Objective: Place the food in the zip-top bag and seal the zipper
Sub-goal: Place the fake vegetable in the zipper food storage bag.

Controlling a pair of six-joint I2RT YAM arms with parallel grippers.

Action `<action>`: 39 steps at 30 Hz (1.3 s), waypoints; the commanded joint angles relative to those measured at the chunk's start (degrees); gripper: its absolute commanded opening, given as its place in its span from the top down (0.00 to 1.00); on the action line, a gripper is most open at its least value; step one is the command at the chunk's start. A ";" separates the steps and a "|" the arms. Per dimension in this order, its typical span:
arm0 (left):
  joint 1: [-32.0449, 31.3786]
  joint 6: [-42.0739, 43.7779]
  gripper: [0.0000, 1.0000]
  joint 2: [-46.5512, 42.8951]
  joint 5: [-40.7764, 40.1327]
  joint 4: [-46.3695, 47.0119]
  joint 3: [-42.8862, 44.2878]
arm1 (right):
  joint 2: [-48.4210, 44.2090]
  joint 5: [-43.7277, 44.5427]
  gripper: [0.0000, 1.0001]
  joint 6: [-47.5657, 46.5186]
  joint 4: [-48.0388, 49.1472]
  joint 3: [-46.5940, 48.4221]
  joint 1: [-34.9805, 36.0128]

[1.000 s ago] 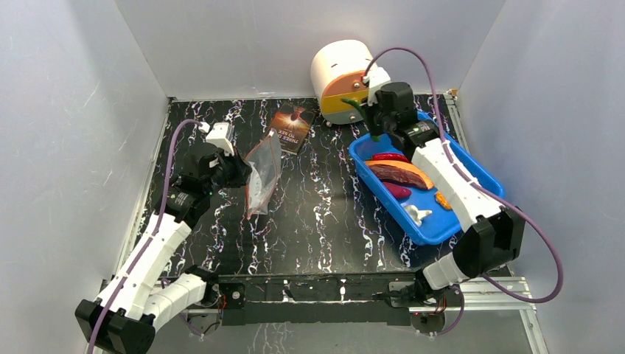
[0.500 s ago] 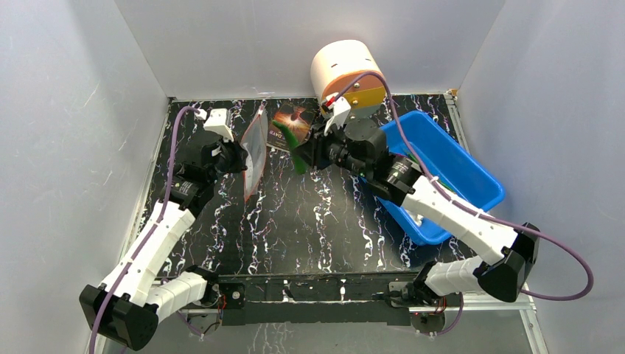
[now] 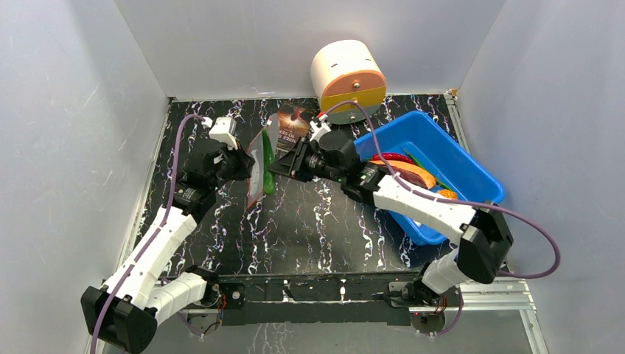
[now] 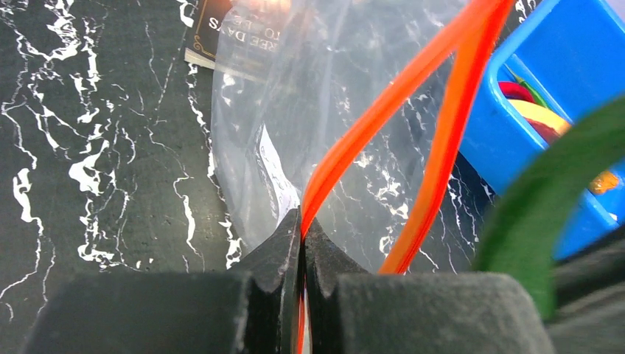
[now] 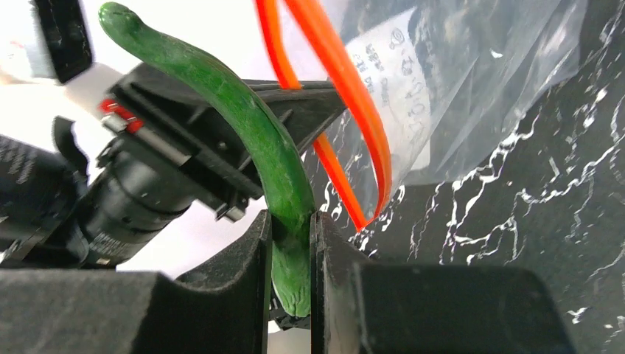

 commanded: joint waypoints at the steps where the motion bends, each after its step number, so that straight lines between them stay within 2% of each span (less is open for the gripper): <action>1: 0.18 -0.63 1.00 -2.39 3.11 2.10 -0.96 | 3.47 -3.27 1.00 8.73 2.48 3.70 0.53; 4: 0.21 -0.43 1.00 -3.11 3.94 1.75 -1.38 | 5.97 -2.30 1.00 11.39 -2.13 4.78 0.45; 12: 0.21 0.84 1.00 -5.26 9.08 3.68 -2.87 | 8.40 2.31 1.00 17.33 -6.84 3.74 0.47; 16: 0.20 2.11 1.00 -5.09 12.83 3.86 -3.61 | 9.84 4.90 1.00 16.75 -8.22 6.51 0.49; 19: 0.21 1.63 1.00 -4.92 14.21 3.06 -3.70 | 12.01 8.15 0.96 15.05 -7.97 10.19 0.25; 21: 0.21 -0.01 1.00 -4.91 14.46 2.19 -3.20 | 13.86 6.20 0.90 11.47 -4.54 11.78 -0.02; 25: 0.21 -2.95 1.00 -4.61 12.88 -0.14 -2.15 | 15.70 -0.18 0.72 5.44 -0.19 12.64 -0.54; 26: 0.20 -3.27 1.00 -4.44 13.03 -0.47 -1.92 | 15.85 -1.24 0.64 3.76 -0.27 12.97 -0.52; 31: 0.16 -3.73 1.00 -2.80 8.42 -4.96 0.96 | 13.20 -0.88 0.48 -4.89 -7.48 14.40 -0.57; 32: 0.21 -2.59 1.00 -2.66 7.12 -5.64 1.17 | 10.99 -5.83 0.46 -11.25 -8.94 15.43 -0.82; 34: 0.20 -1.81 1.00 -2.56 6.19 -5.78 0.91 | 9.16 -7.46 0.46 -15.74 -10.30 15.66 -1.12; 39: 0.21 -0.46 1.00 -1.64 3.58 -7.24 1.53 | 1.96 -4.95 0.46 -28.73 -9.17 11.73 -1.26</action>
